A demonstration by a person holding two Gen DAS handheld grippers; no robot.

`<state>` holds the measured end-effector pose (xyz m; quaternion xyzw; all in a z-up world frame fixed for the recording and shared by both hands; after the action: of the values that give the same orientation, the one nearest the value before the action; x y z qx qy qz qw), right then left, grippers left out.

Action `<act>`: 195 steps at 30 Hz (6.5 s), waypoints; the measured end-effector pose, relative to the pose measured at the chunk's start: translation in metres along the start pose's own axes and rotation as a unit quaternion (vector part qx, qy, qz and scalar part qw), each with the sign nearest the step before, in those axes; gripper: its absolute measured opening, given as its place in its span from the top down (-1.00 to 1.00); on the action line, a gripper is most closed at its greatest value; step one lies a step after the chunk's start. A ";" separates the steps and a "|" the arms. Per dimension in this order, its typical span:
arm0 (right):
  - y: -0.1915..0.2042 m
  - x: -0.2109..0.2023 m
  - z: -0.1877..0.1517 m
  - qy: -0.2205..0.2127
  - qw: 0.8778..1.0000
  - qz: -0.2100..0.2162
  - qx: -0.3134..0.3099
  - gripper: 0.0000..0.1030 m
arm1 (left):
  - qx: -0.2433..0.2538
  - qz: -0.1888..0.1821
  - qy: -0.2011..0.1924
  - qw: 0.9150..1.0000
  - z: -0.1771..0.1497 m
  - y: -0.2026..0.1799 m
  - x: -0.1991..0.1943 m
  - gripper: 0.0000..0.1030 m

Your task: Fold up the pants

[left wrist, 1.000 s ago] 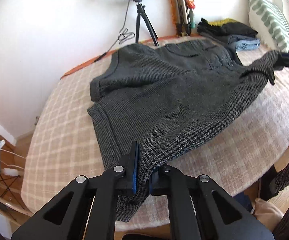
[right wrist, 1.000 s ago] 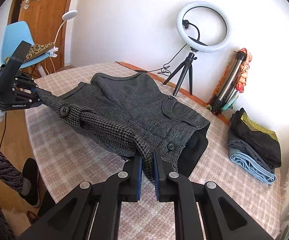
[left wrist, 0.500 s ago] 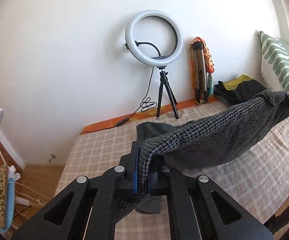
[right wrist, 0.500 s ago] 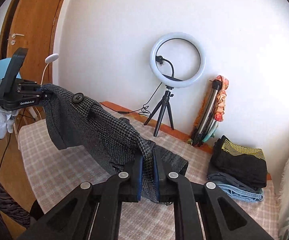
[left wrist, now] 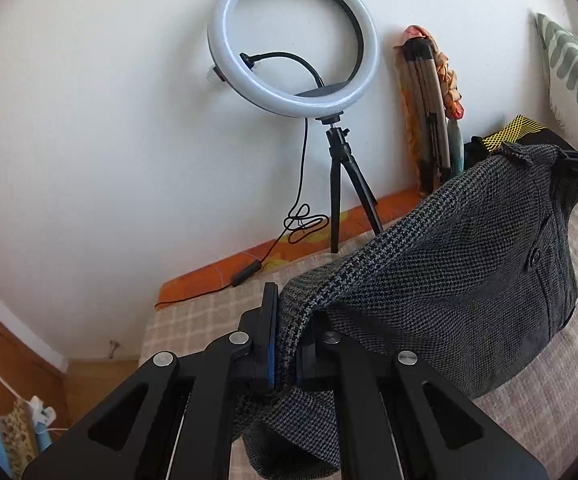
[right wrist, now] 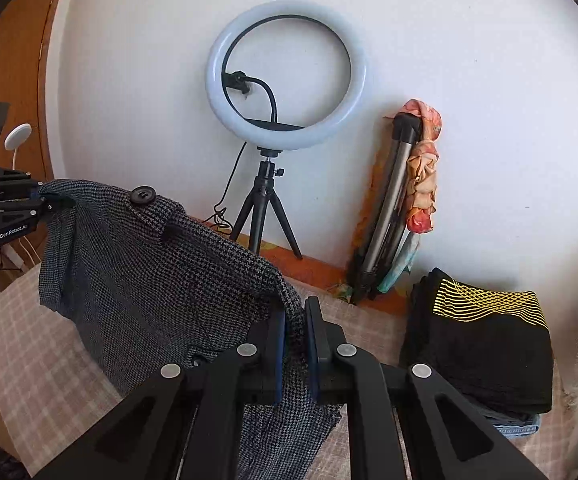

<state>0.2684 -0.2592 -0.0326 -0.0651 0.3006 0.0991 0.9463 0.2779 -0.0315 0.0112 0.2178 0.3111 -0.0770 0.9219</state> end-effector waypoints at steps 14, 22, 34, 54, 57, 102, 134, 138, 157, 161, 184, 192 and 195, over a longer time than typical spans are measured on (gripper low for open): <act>-0.019 0.117 -0.024 0.100 0.995 -0.016 0.000 0.87 | 0.036 -0.006 0.079 0.996 -0.014 -0.016 0.109 0.56; -0.019 0.158 -0.037 0.146 0.989 -0.021 -0.003 0.87 | -0.050 -0.047 0.077 0.995 -0.021 0.018 0.115 -0.11; -0.015 0.181 -0.042 0.176 0.983 -0.041 -0.013 0.86 | -0.132 -0.132 0.072 0.980 -0.048 0.054 0.090 -0.23; 0.055 0.028 -0.104 0.139 0.988 0.069 -0.015 0.00 | -0.155 -0.117 0.096 0.976 -0.140 0.034 0.050 -0.23; 0.078 0.016 -0.122 0.147 0.986 0.075 -0.039 0.00 | -0.128 -0.133 0.095 0.978 -0.145 0.011 0.035 -0.23; 0.098 0.012 -0.105 0.107 0.990 0.026 -0.084 0.05 | -0.145 -0.198 0.062 0.967 -0.135 0.009 0.018 0.84; -0.021 0.069 -0.174 0.196 0.868 0.100 0.445 -0.38 | 0.057 -0.184 0.093 0.977 -0.146 -0.078 0.055 0.81; -0.015 0.074 -0.166 0.190 0.880 0.103 0.423 0.48 | 0.055 -0.188 0.083 0.977 -0.141 -0.072 0.045 0.83; -0.009 0.041 -0.144 0.167 0.966 -0.043 0.194 -0.03 | -0.145 -0.217 0.104 0.960 -0.164 0.017 0.036 0.02; -0.007 0.024 -0.139 0.151 0.970 -0.037 0.188 -0.07 | -0.251 -0.199 0.113 0.941 -0.178 0.059 0.040 -0.10; -0.023 0.036 -0.187 0.187 0.893 0.081 0.402 -0.29 | -0.209 -0.188 0.095 0.955 -0.066 -0.041 0.086 -0.14; -0.005 0.044 -0.198 0.198 0.876 0.101 0.429 -0.29 | -0.199 -0.171 0.145 0.954 -0.083 -0.071 0.143 -0.13; -0.007 0.053 -0.190 0.179 0.884 0.089 0.422 -0.30 | -0.182 -0.164 0.137 0.960 -0.093 -0.077 0.150 -0.13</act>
<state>0.2064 -0.2928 -0.2167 0.3510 0.4829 0.0329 0.8016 0.3255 -0.0596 -0.1734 0.0006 0.4748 -0.1387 0.8691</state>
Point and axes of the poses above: each gripper's, at about its wrist camera, not at the fingertips, and x roughly the way its jaws point, y to its left, z to its top, the point moved 5 cm from there along x, roughly the way its jaws point, and after that the axes turned 2 degrees about y, right-handed, at the moved point
